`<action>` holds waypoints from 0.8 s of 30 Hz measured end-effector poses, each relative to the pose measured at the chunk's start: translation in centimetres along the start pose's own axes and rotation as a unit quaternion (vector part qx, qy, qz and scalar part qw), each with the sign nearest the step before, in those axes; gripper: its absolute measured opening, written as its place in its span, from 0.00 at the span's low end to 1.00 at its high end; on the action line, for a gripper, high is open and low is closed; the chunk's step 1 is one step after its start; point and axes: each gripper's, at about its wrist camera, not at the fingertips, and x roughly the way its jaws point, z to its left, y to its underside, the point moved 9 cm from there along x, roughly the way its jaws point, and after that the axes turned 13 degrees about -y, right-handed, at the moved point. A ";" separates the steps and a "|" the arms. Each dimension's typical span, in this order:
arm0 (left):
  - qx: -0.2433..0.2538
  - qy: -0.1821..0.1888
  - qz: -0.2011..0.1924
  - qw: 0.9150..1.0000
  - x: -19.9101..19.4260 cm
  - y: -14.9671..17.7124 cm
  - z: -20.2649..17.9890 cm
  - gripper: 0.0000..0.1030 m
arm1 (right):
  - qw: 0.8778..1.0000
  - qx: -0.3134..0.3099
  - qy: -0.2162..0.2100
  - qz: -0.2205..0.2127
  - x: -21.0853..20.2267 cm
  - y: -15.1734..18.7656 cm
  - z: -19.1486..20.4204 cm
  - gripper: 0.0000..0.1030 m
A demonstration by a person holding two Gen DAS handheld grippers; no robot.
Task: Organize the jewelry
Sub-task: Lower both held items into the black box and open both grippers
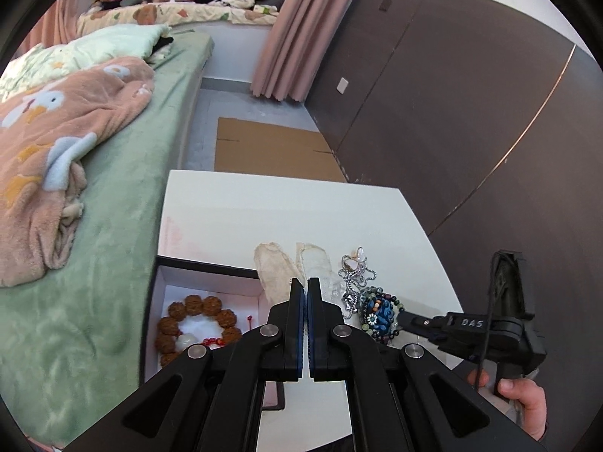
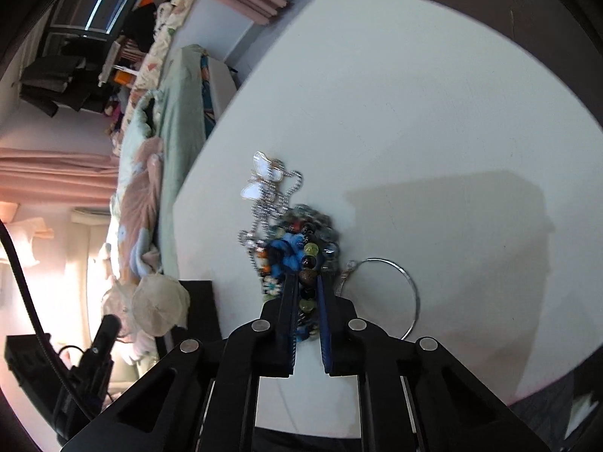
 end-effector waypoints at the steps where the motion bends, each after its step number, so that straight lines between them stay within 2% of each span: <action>1: -0.002 0.001 -0.003 1.000 -0.3 -0.1 0.2 0.00 | 1.000 -0.007 -0.004 -0.003 -0.2 0.0 0.7 0.11; 6: -0.018 0.002 -0.019 1.000 -2.0 -0.7 2.0 0.00 | 0.999 -0.043 -0.016 -0.013 -1.0 -0.1 4.6 0.11; 12: -0.039 0.000 -0.027 0.999 -3.2 -0.5 4.7 0.00 | 0.996 -0.082 -0.044 -0.005 -0.8 1.2 9.7 0.11; 17: -0.055 0.021 -0.015 0.998 -3.5 0.0 5.6 0.01 | 0.991 -0.116 -0.059 0.009 0.1 3.0 13.4 0.11; 18: -0.066 0.036 -0.007 0.997 -3.5 0.0 5.7 0.07 | 0.991 -0.122 -0.060 0.012 0.4 3.4 13.9 0.11; 20: -0.096 0.062 -0.004 0.993 -3.9 -0.2 6.2 0.37 | 0.989 -0.137 -0.059 0.018 0.9 4.2 14.9 0.11; 21: -0.105 0.061 -0.013 0.993 -4.2 -0.4 6.7 0.68 | 0.988 -0.144 -0.056 0.020 1.1 4.4 15.3 0.11; 22: -0.113 0.058 -0.025 0.992 -4.7 -0.6 7.1 0.87 | 0.987 -0.149 -0.054 0.023 1.3 4.7 15.5 0.11; 24: -0.131 0.055 -0.052 0.989 -5.8 -1.1 8.2 0.90 | 0.986 -0.154 -0.055 0.028 1.7 5.2 16.1 0.11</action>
